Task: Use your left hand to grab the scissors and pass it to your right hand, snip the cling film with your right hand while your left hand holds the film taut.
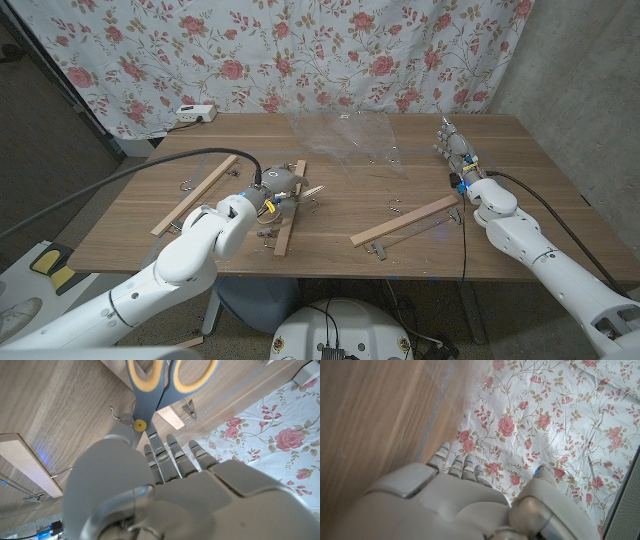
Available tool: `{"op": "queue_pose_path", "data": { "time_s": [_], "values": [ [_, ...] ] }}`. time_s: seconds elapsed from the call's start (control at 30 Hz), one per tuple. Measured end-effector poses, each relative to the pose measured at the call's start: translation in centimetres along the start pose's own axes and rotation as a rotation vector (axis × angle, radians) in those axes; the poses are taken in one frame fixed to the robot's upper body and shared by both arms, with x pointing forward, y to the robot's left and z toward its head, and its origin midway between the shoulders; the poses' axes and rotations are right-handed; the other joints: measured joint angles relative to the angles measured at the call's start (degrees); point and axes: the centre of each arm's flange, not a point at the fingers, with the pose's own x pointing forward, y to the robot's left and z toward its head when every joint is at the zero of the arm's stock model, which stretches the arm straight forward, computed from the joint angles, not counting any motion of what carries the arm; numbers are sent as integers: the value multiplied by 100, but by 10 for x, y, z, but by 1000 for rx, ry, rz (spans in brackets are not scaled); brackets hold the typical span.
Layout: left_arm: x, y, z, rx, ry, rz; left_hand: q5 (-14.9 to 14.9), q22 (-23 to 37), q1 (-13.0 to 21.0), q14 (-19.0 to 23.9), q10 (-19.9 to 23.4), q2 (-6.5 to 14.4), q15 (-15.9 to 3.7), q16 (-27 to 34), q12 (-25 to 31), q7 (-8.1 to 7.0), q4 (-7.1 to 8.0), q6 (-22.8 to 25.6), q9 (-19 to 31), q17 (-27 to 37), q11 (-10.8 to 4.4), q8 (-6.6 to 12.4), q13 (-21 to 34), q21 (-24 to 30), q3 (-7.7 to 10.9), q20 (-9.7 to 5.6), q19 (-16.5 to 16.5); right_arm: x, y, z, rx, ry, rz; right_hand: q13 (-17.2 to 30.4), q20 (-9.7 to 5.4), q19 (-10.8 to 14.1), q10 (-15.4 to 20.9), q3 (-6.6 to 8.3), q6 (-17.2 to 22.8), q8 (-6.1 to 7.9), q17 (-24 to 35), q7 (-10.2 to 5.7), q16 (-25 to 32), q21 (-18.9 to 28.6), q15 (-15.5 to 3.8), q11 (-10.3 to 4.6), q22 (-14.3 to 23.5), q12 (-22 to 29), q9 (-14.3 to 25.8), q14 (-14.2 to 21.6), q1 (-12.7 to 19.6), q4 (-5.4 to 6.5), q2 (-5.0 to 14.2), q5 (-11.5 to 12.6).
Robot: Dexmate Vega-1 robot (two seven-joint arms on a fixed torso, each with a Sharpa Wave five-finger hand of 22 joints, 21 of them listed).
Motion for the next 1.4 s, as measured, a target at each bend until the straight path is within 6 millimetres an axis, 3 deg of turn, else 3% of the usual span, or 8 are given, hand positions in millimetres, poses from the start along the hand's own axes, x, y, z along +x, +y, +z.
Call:
{"op": "queue_pose_path", "data": {
  "time_s": [0.7,1.4],
  "values": [
    [10,12,-10,-135,11,83,-22,13,8,1,-51,5,1,21,-1,61,-1,62,-1,32,-51,0,5,0,-48,72,72,5,-3,0,0,1,0,0,0,0,0,0,0,18,0,0,0,0,0,0,0,0,0,0,0,0,0,0],
    [27,14,-9,-141,19,188,-13,13,-30,83,-64,137,23,-53,-194,71,42,257,-1,-38,-64,0,-168,48,-5,19,124,4,-11,2,1,-4,-12,0,0,0,0,17,0,17,0,0,0,0,0,0,0,0,0,0,0,-17,0,0]
  ]
}}
